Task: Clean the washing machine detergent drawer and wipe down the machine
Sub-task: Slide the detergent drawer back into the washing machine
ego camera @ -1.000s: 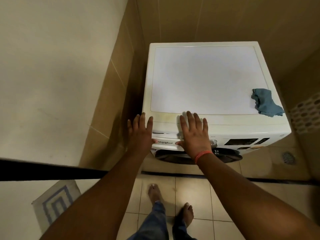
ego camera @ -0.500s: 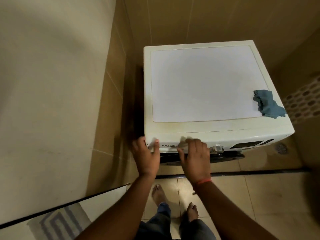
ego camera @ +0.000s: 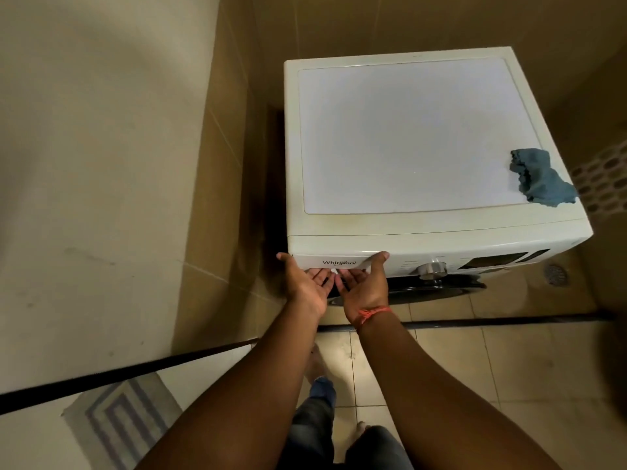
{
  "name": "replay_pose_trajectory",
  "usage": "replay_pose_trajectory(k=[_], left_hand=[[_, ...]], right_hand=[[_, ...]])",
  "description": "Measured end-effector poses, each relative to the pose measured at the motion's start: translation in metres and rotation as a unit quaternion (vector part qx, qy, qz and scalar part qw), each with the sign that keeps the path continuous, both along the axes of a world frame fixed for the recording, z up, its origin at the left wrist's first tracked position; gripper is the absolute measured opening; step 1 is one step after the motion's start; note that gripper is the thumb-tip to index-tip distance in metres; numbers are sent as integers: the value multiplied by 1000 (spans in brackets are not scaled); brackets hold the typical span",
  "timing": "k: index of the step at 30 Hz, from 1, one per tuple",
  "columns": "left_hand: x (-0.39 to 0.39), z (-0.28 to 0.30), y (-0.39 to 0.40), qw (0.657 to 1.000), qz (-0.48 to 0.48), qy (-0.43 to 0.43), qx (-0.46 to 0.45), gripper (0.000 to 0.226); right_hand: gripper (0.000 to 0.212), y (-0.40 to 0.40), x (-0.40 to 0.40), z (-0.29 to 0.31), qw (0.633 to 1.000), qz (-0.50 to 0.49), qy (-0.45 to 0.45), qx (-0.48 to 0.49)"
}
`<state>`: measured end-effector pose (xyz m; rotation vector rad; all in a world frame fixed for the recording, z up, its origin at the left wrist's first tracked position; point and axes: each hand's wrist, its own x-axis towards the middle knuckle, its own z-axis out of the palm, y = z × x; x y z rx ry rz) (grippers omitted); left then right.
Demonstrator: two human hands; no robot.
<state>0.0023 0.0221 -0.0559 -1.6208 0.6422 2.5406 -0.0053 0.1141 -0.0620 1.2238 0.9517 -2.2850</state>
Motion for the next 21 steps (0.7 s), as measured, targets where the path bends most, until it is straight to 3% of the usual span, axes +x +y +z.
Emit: replay_pose_trajectory(k=[5, 10, 18, 21], left_hand=[[35, -10, 16, 997, -30, 17, -65, 69], [84, -18, 28, 992, -46, -24, -112, 63], [137, -12, 35, 986, -81, -68, -126, 66], [139, -6, 25, 969, -167, -73, -165, 87]], right_hand=[[67, 18, 32, -9, 998, 61, 26, -8], [55, 50, 76, -6, 979, 184, -13, 86], [54, 91, 114, 11, 922, 355, -47, 148], [60, 101, 111, 18, 897, 398, -7, 195]])
